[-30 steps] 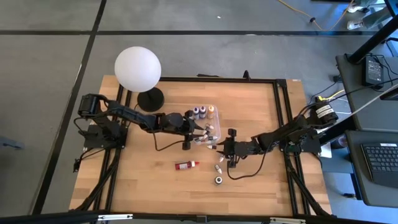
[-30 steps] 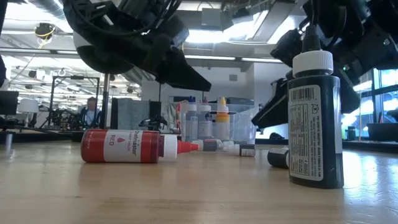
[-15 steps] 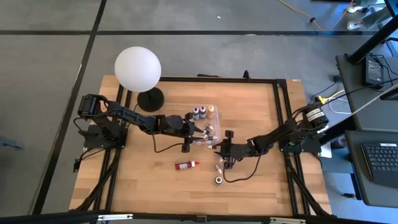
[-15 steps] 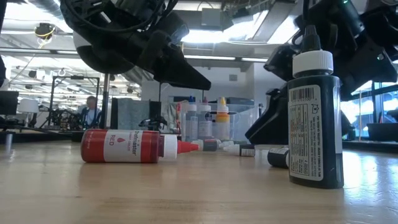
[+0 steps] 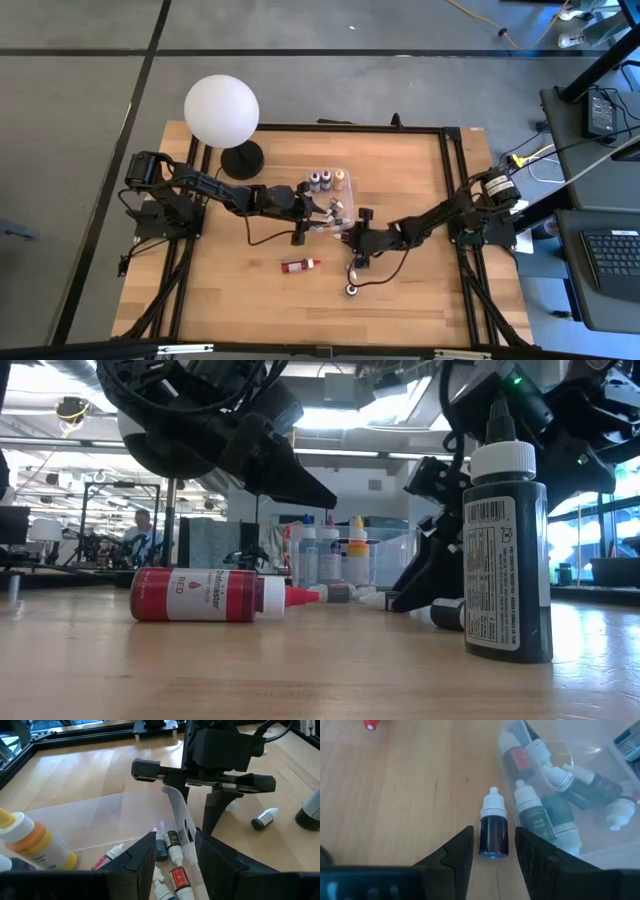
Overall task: Pick & Place food coloring
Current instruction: Put the small black food coloring bottle in the transparent bin
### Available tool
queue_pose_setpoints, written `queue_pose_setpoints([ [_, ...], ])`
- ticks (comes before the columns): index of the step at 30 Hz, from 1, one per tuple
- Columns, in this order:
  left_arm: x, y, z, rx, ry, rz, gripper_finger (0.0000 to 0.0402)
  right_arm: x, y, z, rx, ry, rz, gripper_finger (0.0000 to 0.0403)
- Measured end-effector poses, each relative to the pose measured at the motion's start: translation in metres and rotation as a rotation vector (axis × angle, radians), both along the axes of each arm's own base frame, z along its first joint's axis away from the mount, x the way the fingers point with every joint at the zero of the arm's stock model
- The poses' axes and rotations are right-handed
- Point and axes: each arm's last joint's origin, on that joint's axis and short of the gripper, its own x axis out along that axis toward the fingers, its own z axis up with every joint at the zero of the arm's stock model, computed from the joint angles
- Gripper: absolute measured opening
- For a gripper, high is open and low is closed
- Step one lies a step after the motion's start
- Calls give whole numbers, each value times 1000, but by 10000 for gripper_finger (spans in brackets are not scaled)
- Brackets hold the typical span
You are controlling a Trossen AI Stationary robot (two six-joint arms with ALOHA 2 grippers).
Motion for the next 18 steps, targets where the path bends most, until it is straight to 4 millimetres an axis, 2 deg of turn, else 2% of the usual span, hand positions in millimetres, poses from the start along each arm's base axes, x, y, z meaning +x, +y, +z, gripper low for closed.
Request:
queue_pose_setpoints([
  [11, 0, 0, -1, 1, 9, -1, 139, 0, -3, 0, 25, 16, 14, 72],
  [18, -3, 0, 1, -1, 29, -1, 134, 2, -3, 6, 20, 17, 19, 87],
])
